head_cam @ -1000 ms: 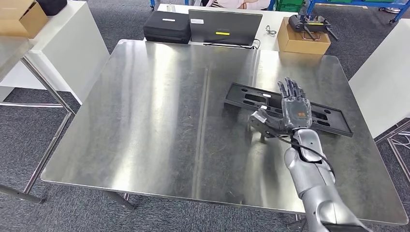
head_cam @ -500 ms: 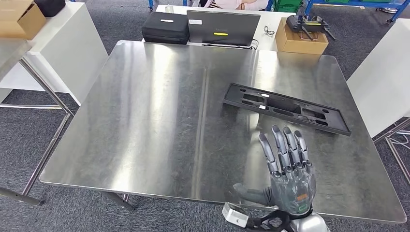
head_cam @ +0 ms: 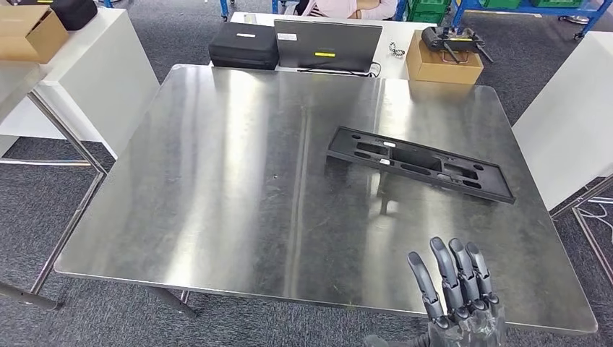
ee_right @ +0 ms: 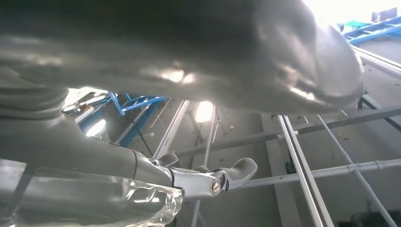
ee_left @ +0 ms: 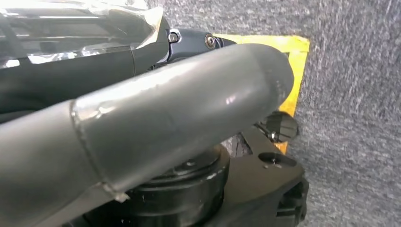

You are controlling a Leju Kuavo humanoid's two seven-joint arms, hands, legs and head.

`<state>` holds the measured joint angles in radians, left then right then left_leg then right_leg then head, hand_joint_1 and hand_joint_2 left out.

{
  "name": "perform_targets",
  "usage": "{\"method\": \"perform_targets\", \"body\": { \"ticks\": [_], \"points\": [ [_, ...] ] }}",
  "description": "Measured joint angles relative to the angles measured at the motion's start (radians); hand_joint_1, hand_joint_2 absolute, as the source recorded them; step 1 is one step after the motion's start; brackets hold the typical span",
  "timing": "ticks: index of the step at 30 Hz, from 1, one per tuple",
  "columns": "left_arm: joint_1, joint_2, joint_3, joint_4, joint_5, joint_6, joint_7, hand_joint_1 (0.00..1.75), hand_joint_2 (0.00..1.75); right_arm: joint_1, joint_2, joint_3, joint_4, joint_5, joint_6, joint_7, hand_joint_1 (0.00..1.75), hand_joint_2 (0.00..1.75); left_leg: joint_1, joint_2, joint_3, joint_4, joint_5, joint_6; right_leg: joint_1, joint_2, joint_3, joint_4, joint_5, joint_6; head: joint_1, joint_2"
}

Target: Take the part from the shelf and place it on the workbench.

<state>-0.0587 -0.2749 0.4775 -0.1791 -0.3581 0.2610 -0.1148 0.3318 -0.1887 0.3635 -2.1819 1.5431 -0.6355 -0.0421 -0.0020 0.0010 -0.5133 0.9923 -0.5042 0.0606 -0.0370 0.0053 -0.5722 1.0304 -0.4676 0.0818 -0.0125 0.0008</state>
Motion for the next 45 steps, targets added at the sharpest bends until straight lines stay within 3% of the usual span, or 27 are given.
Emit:
{"method": "perform_targets", "body": {
  "ticks": [1,5,7,9,10,11,12,15,17,20,22,24,25,26,27,29,30,32,34,36,39,40,41,42,43,45],
  "points": [
    [-0.001,0.0,0.001,0.0,0.0,0.0,0.0,0.0,0.0,0.002,-0.003,0.001,-0.004,-0.001,0.0,0.001,0.0,0.0,-0.002,-0.001,-0.002,0.006,-0.004,-0.008,0.001,0.002,0.014,-0.024,0.003,-0.005,0.001,0.0],
    [-0.002,0.0,0.003,0.0,0.001,0.001,0.0,0.0,0.0,0.008,-0.009,0.007,-0.011,-0.002,0.0,0.002,0.0,0.0,0.003,-0.004,-0.01,0.026,-0.02,-0.028,0.0,0.005,0.013,-0.023,0.005,-0.037,0.001,0.0],
    [-0.002,0.0,0.004,0.0,0.002,0.001,0.0,0.0,0.0,0.009,-0.01,0.009,-0.015,-0.012,0.0,-0.003,0.0,0.0,0.007,-0.004,-0.044,0.107,-0.077,-0.038,-0.001,0.003,0.01,-0.024,0.009,-0.05,0.0,0.0],
    [-0.002,0.0,0.006,0.0,0.004,0.004,-0.002,0.0,0.0,0.018,-0.012,0.009,-0.016,-0.046,0.0,-0.019,0.0,0.0,0.009,-0.004,-0.103,0.237,-0.145,-0.045,0.003,0.0,0.004,-0.023,0.013,-0.06,0.0,0.0],
    [-0.001,0.0,0.008,0.0,0.007,0.006,-0.003,0.0,0.0,0.024,-0.013,0.009,-0.016,-0.068,0.0,-0.03,0.0,0.0,0.01,-0.003,-0.123,0.281,-0.16,-0.046,0.005,-0.002,0.0,-0.023,0.015,-0.062,0.0,0.0],
    [0.0,0.0,0.011,0.0,0.01,0.009,-0.005,0.0,0.0,0.03,-0.014,0.008,-0.015,-0.091,0.0,-0.044,0.0,0.0,0.011,-0.003,-0.126,0.292,-0.156,-0.045,0.007,-0.002,-0.003,-0.023,0.017,-0.065,0.0,0.0],
    [0.0,0.0,0.014,0.0,0.014,0.012,-0.008,0.0,0.0,0.036,-0.015,0.004,-0.013,-0.12,0.0,-0.069,0.0,0.0,0.011,-0.003,-0.109,0.264,-0.134,-0.043,0.008,-0.003,-0.004,-0.023,0.02,-0.066,0.0,0.0],
    [0.0,0.0,0.028,0.0,0.027,0.02,-0.026,0.0,0.0,0.053,0.004,-0.038,-0.002,-0.255,0.0,-0.229,0.0,0.0,0.01,-0.004,0.001,0.071,-0.05,-0.031,0.013,-0.002,-0.007,-0.022,0.027,-0.061,0.0,0.0],
    [0.0,0.0,0.035,0.0,0.035,0.023,-0.037,0.0,0.0,0.061,0.032,-0.08,0.009,-0.343,0.0,-0.359,0.0,0.0,0.004,-0.005,0.028,0.014,-0.035,-0.025,0.017,-0.002,-0.01,-0.023,0.035,-0.05,0.002,0.0],
    [0.004,-0.001,0.05,0.0,0.05,0.031,-0.05,0.0,0.0,0.084,0.06,-0.128,0.03,-0.443,0.0,-0.498,0.0,0.0,-0.003,-0.002,0.019,0.005,-0.014,-0.006,0.017,-0.002,-0.021,-0.02,0.038,-0.031,0.005,0.0],
    [0.005,-0.001,0.06,0.0,0.059,0.036,-0.056,0.0,0.0,0.101,0.076,-0.156,0.049,-0.505,0.0,-0.567,0.0,0.0,-0.001,0.003,0.005,-0.002,0.005,0.011,0.018,-0.003,-0.051,0.044,-0.012,-0.037,0.009,0.0],
    [0.006,-0.001,0.071,0.0,0.065,0.038,-0.057,0.0,0.0,0.115,0.092,-0.176,0.07,-0.57,0.0,-0.618,0.0,0.0,-0.004,0.007,-0.014,-0.002,0.018,0.02,0.017,-0.003,-0.096,0.171,-0.092,-0.048,0.014,0.0],
    [0.007,-0.001,0.076,0.0,0.069,0.04,-0.057,0.0,0.0,0.121,0.099,-0.182,0.079,-0.603,0.0,-0.632,0.0,0.0,-0.006,0.009,-0.024,-0.002,0.025,0.021,0.017,-0.003,-0.109,0.224,-0.118,-0.046,0.015,0.0],
    [0.007,-0.001,0.08,0.0,0.071,0.041,-0.057,0.0,0.0,0.126,0.106,-0.186,0.086,-0.631,0.0,-0.639,0.0,0.0,-0.008,0.01,-0.033,-0.001,0.031,0.021,0.017,-0.003,-0.105,0.246,-0.128,-0.041,0.015,0.0],
    [0.007,-0.001,0.083,0.0,0.073,0.042,-0.057,0.0,0.0,0.129,0.111,-0.189,0.09,-0.651,0.0,-0.641,0.0,0.0,-0.009,0.011,-0.04,-0.001,0.037,0.02,0.017,-0.003,-0.08,0.228,-0.123,-0.034,0.016,0.0],
    [0.006,-0.001,0.089,0.0,0.075,0.043,-0.057,0.0,0.0,0.131,0.121,-0.192,0.095,-0.67,0.0,-0.642,0.0,0.0,-0.011,0.012,-0.05,0.001,0.046,0.016,0.018,-0.003,0.021,0.095,-0.09,-0.023,0.016,0.0],
    [0.006,-0.002,0.091,0.0,0.075,0.043,-0.057,0.0,0.0,0.131,0.125,-0.193,0.096,-0.673,0.0,-0.642,0.0,0.0,-0.013,0.011,-0.054,0.002,0.051,0.012,0.02,-0.003,0.071,0.023,-0.075,-0.023,0.016,0.0],
    [0.005,-0.002,0.095,0.0,0.075,0.043,-0.057,0.0,0.0,0.133,0.131,-0.194,0.098,-0.676,0.0,-0.642,0.0,0.0,-0.016,0.011,-0.059,0.005,0.059,0.003,0.027,-0.002,0.116,-0.056,-0.061,-0.031,0.016,0.0],
    [0.006,-0.003,0.097,0.0,0.075,0.044,-0.057,0.0,0.0,0.136,0.136,-0.195,0.1,-0.678,0.0,-0.642,0.0,0.0,-0.017,0.011,-0.061,0.007,0.067,-0.008,0.03,-0.002,0.106,-0.063,-0.053,-0.044,0.016,0.0],
    [0.006,-0.004,0.098,0.0,0.075,0.044,-0.057,0.0,0.0,0.136,0.141,-0.196,0.101,-0.678,0.0,-0.642,0.0,0.0,-0.013,0.006,-0.074,0.031,0.042,-0.02,0.021,-0.005,0.098,-0.068,-0.04,-0.064,0.015,0.0],
    [0.006,-0.004,0.101,0.0,0.075,0.045,-0.057,0.0,0.0,0.137,0.147,-0.197,0.102,-0.678,0.0,-0.642,0.0,0.0,0.0,-0.002,-0.127,0.189,-0.085,-0.04,0.013,-0.009,0.078,-0.07,-0.019,-0.085,0.011,0.0],
    [0.006,-0.004,0.102,0.0,0.075,0.045,-0.057,0.0,0.0,0.137,0.149,-0.197,0.103,-0.678,0.0,-0.642,0.0,0.0,0.005,-0.002,-0.142,0.248,-0.116,-0.046,0.013,-0.01,0.069,-0.07,-0.013,-0.084,0.011,0.0],
    [0.006,-0.004,0.103,0.0,0.075,0.045,-0.057,0.0,0.0,0.137,0.15,-0.198,0.104,-0.678,0.0,-0.642,0.0,0.0,0.01,-0.002,-0.145,0.282,-0.128,-0.052,0.013,-0.011,0.061,-0.069,-0.006,-0.083,0.01,0.0],
    [0.006,-0.004,0.104,0.0,0.075,0.045,-0.057,0.0,0.0,0.137,0.151,-0.198,0.105,-0.678,0.0,-0.642,0.0,0.0,0.016,-0.002,-0.13,0.281,-0.119,-0.056,0.012,-0.011,0.055,-0.068,0.0,-0.079,0.01,0.0],
    [0.006,-0.004,0.104,0.0,0.075,0.045,-0.057,0.0,0.0,0.137,0.153,-0.198,0.106,-0.678,0.0,-0.642,0.0,0.0,0.021,-0.002,-0.096,0.242,-0.096,-0.06,0.01,-0.01,0.049,-0.065,0.005,-0.074,0.01,0.0],
    [0.005,-0.004,0.104,0.0,0.075,0.045,-0.057,0.0,0.0,0.138,0.154,-0.199,0.107,-0.678,0.0,-0.642,0.0,0.0,0.028,-0.003,0.003,0.097,-0.049,-0.066,0.007,-0.01,0.037,-0.054,0.013,-0.062,0.009,0.0]
  ]
}}
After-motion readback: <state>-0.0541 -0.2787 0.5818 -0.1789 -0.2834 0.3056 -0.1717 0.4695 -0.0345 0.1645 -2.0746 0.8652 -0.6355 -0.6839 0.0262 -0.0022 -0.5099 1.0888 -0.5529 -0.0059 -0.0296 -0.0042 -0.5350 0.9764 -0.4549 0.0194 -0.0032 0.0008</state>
